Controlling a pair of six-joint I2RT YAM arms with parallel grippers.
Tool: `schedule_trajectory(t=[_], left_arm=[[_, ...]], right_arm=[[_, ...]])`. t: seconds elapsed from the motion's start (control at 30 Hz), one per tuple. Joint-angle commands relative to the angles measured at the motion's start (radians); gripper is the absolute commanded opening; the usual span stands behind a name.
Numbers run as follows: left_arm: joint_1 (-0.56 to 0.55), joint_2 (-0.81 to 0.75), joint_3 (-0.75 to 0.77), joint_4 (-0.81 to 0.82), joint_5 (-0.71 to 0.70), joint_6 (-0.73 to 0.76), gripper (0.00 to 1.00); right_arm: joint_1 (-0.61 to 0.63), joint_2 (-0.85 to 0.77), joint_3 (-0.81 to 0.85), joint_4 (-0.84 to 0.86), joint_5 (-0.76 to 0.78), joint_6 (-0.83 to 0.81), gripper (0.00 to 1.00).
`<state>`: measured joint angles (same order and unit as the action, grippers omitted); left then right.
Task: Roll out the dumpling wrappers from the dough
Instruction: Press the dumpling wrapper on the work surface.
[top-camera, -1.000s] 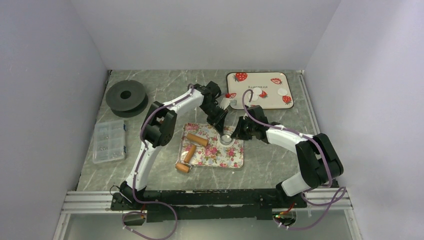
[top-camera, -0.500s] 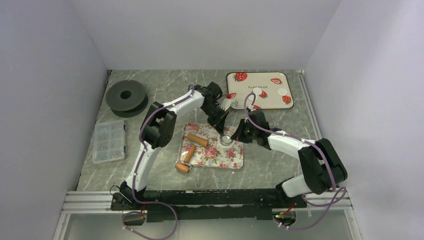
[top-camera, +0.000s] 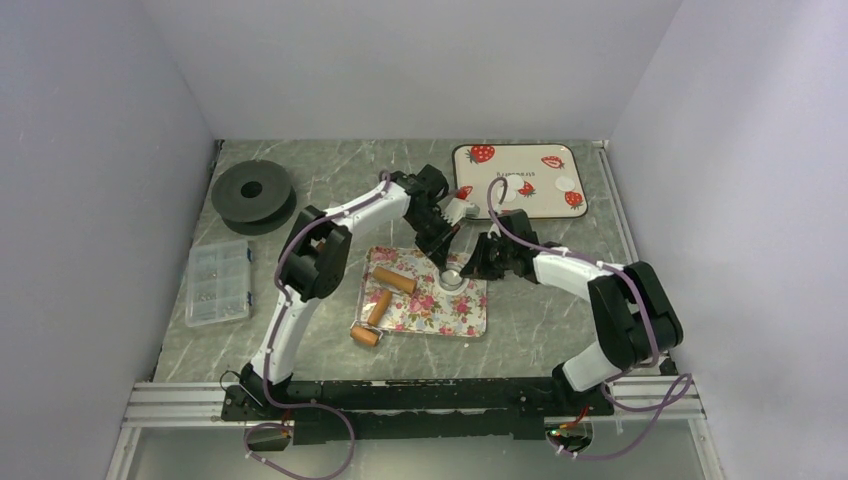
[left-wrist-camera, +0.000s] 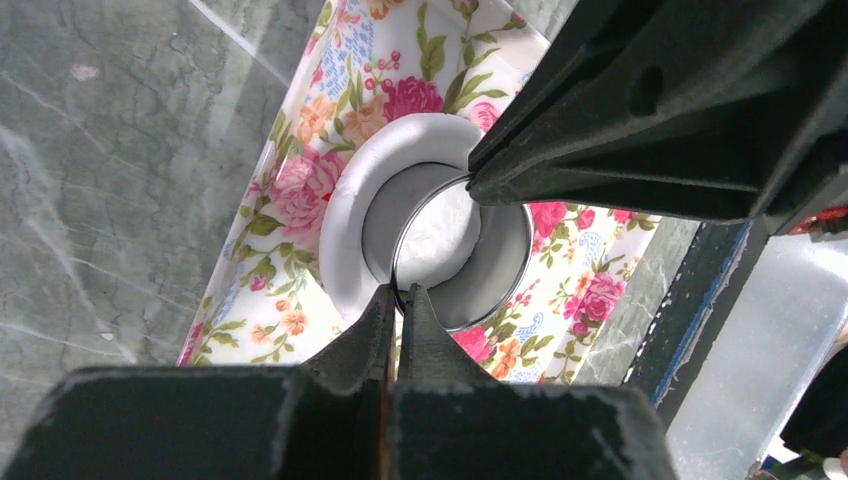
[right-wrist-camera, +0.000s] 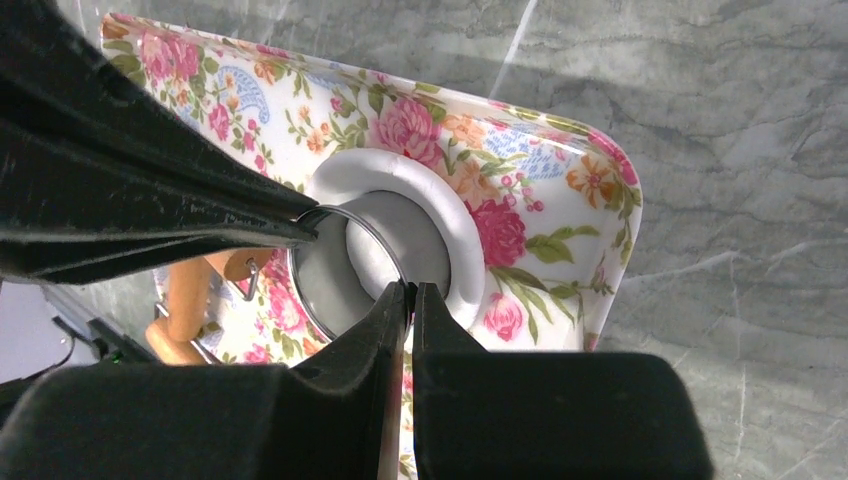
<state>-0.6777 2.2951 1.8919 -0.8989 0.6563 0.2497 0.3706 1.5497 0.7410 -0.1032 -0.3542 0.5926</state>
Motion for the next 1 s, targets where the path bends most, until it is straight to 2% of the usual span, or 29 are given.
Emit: schedule_trajectory(t=[0.0, 0.1, 0.17, 0.37, 0.47, 0.57, 0.8, 0.9, 0.97], left_arm=[[-0.020, 0.135, 0.037, -0.075, -0.077, 0.072, 0.00], [0.007, 0.149, 0.093, -0.075, -0.097, 0.072, 0.00], [0.005, 0.131, 0.069, -0.064, -0.118, 0.073, 0.00], [-0.063, 0.033, -0.121, -0.065, -0.032, 0.080, 0.00], [-0.081, 0.019, -0.164, -0.058, 0.000, 0.079, 0.00], [-0.077, 0.042, -0.141, -0.044, -0.023, 0.086, 0.00], [-0.020, 0.163, 0.054, -0.069, -0.032, 0.078, 0.00], [-0.006, 0.148, 0.027, -0.054, -0.045, 0.072, 0.00], [-0.015, 0.108, -0.051, -0.036, -0.057, 0.070, 0.00]], right_arm=[[0.086, -0.019, -0.125, 0.038, 0.163, 0.040, 0.00], [0.153, -0.059, -0.187, 0.071, 0.152, 0.107, 0.00], [0.154, -0.062, -0.187, 0.087, 0.143, 0.116, 0.00], [0.014, 0.047, 0.002, 0.040, 0.144, -0.011, 0.00], [-0.010, 0.075, 0.057, 0.017, 0.151, -0.046, 0.00], [0.018, 0.044, 0.001, 0.031, 0.170, -0.027, 0.00], [0.176, -0.064, -0.161, 0.036, 0.204, 0.094, 0.00], [0.174, -0.075, -0.133, 0.014, 0.229, 0.067, 0.00], [0.133, -0.042, -0.071, -0.001, 0.235, 0.019, 0.00]])
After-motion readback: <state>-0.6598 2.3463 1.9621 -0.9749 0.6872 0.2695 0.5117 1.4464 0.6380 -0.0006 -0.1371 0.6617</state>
